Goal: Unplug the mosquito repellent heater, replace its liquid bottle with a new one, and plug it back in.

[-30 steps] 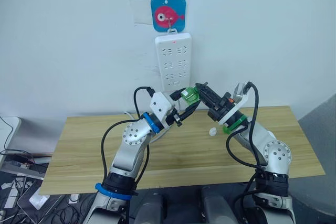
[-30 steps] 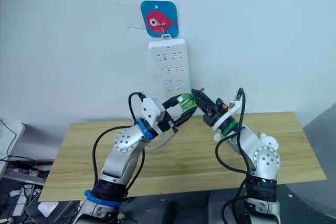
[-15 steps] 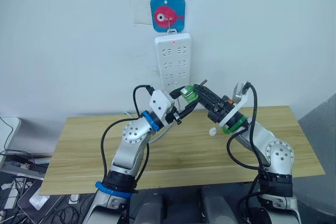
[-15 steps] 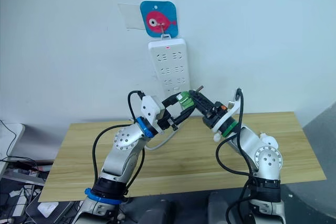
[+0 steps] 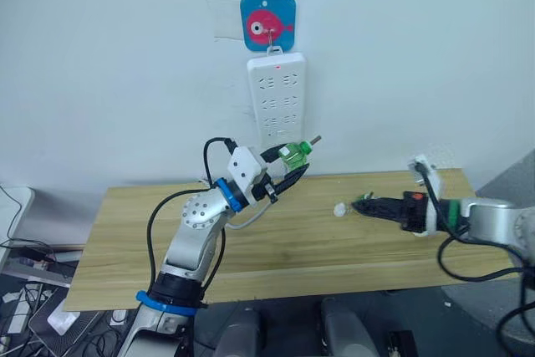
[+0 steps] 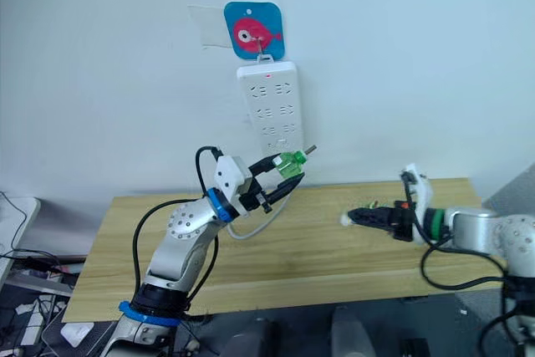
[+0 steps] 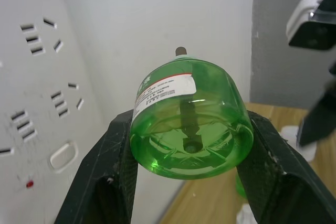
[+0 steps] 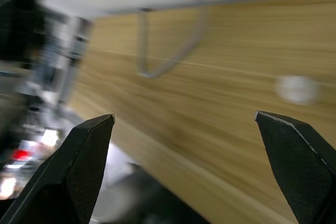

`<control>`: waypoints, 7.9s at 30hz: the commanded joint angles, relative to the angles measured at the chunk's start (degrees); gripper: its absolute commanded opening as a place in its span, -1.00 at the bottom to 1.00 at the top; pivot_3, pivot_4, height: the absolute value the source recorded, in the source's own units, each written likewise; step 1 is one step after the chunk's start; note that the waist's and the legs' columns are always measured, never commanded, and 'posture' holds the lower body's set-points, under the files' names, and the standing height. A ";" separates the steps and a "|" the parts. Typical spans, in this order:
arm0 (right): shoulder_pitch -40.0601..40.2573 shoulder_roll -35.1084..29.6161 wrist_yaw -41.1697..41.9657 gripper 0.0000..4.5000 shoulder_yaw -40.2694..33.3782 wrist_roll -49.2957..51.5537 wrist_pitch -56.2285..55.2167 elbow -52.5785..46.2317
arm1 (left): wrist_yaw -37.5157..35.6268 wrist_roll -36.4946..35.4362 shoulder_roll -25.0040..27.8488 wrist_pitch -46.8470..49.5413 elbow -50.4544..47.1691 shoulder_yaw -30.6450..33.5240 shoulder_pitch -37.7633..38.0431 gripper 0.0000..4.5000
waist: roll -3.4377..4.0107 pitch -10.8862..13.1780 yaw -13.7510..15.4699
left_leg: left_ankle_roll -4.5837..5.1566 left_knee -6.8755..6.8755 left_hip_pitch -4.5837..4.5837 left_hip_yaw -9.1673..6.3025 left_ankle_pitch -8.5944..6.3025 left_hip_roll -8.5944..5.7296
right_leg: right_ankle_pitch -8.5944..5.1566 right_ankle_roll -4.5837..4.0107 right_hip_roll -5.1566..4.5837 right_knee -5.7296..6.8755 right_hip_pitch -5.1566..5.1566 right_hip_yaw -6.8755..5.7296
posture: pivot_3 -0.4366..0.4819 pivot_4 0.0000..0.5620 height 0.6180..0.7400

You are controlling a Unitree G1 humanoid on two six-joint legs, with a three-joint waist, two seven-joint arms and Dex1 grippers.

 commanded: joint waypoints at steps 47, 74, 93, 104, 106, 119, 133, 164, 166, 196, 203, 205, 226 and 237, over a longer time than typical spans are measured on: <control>-21.23 6.97 31.36 0.99 16.28 -68.54 -33.57 59.30 | 2.90 0.02 -0.43 2.81 -8.98 -2.02 6.29 -0.01 | -0.18 1.23 1.39 | 0.01 -0.02 0.01 -0.06 -0.02 -0.05 | 0.01 0.00 -0.10 -0.09 -0.01 0.16 | -0.11 -0.07 1.00; -26.21 3.27 53.61 0.32 12.31 -66.21 -26.42 58.32 | -1.14 -2.23 1.90 2.80 -10.41 -2.59 7.16 -0.01 | -0.15 2.35 1.31 | -0.01 -0.04 -0.03 -0.05 -0.01 -0.07 | 0.01 -0.01 -0.12 -0.13 -0.04 0.18 | -0.14 -0.10 1.00; -24.85 -3.01 47.75 0.32 5.61 -8.30 23.57 28.88 | -14.13 -5.22 3.00 1.76 -8.78 -6.51 0.65 -0.01 | -0.06 2.42 1.37 | -0.02 0.04 -0.57 -0.44 -0.02 -0.04 | 0.01 -0.01 -0.23 -0.26 -0.30 -0.17 | -0.25 -0.14 1.00; -23.77 -2.04 27.54 0.32 5.13 13.72 23.57 27.33 | -13.94 -3.79 0.70 0.27 -6.30 -7.57 -1.26 -0.01 | -0.06 2.42 1.35 | 0.00 0.05 -0.60 -0.44 -0.02 -0.05 | 0.02 -0.01 -0.21 -0.24 -0.32 -0.17 | -0.24 -0.15 1.00; -23.74 -1.46 24.47 0.32 4.92 16.40 23.57 27.50 | -13.79 -3.56 0.32 0.08 -5.97 -7.76 -1.59 -0.01 | -0.06 2.42 1.31 | 0.00 0.06 -0.60 -0.43 -0.02 -0.05 | 0.02 -0.01 -0.21 -0.23 -0.32 -0.16 | -0.23 -0.15 1.00; -23.17 0.69 13.54 0.32 2.97 25.26 23.57 27.32 | -14.09 -3.06 -0.31 -0.57 -4.77 -8.37 -2.49 -0.01 | -0.06 2.42 1.35 | 0.02 0.08 -0.62 -0.46 -0.02 -0.06 | 0.02 -0.01 -0.17 -0.21 -0.32 -0.18 | -0.23 -0.18 1.00; -22.46 0.63 10.08 0.32 2.76 28.86 23.57 26.28 | -14.39 -3.00 -0.75 -1.65 -2.66 -8.14 -4.35 -0.01 | -0.05 2.42 1.33 | 0.02 0.10 -0.61 -0.44 -0.01 -0.06 | 0.02 0.00 -0.16 -0.19 -0.32 -0.17 | -0.25 -0.19 1.00; -22.73 4.21 6.24 0.32 -1.56 26.39 23.57 26.23 | -16.17 -3.91 -0.76 -1.12 -3.15 -8.08 -6.07 -0.01 | -0.04 2.41 1.32 | 0.03 0.12 -0.62 -0.44 -0.01 -0.06 | 0.03 0.00 -0.15 -0.16 -0.32 -0.17 | -0.26 -0.22 1.00; -22.29 4.00 6.41 0.32 -1.03 27.50 23.57 25.21 | -15.43 -3.54 -1.06 -1.35 -2.38 -7.63 -6.63 -0.01 | -0.04 2.41 1.32 | 0.03 0.12 -0.62 -0.44 -0.01 -0.06 | 0.03 0.00 -0.15 -0.16 -0.32 -0.17 | -0.26 -0.22 1.00; -19.07 4.39 -5.67 0.32 3.50 42.39 14.46 16.17 | -15.11 -1.38 -1.44 -2.36 -1.84 -9.18 -6.29 -0.01 | -0.05 2.40 1.26 | 0.03 0.19 -0.64 -0.45 -0.01 -0.06 | 0.04 0.01 -0.16 -0.13 -0.32 -0.16 | -0.27 -0.20 1.00; -18.57 4.39 -3.40 0.32 4.26 42.39 14.73 13.34 | -15.36 -1.52 -1.60 -2.44 -1.88 -9.14 -6.19 -0.01 | -0.05 2.40 1.26 | 0.04 0.22 -0.66 -0.46 -0.01 -0.07 | 0.04 0.02 -0.15 -0.13 -0.31 -0.17 | -0.27 -0.20 1.00; -18.86 4.54 -2.62 0.32 4.48 42.39 14.94 13.27 | -15.42 -1.57 -1.60 -2.42 -1.99 -9.19 -6.10 -0.01 | -0.04 2.40 1.26 | 0.04 0.23 -0.66 -0.46 -0.01 -0.07 | 0.04 0.02 -0.15 -0.12 -0.31 -0.18 | -0.27 -0.20 1.00; -17.65 1.84 -0.08 0.98 7.96 42.39 13.54 8.33 | -13.34 -1.63 -1.90 -2.23 -1.06 -8.69 -6.12 -0.01 | -0.04 2.40 1.22 | 0.05 0.36 -0.72 -0.52 -0.01 -0.06 | 0.06 0.05 -0.15 -0.12 -0.31 -0.21 | -0.28 -0.15 1.00; -12.15 -8.37 7.18 0.98 10.36 42.39 15.71 1.19 | -12.29 -2.57 -1.52 -1.55 0.25 -6.99 -7.50 -0.01 | -0.05 2.41 1.31 | 0.07 0.42 -0.79 -0.60 -0.03 -0.07 | 0.05 0.05 -0.15 -0.13 -0.31 -0.30 | -0.28 -0.14 1.00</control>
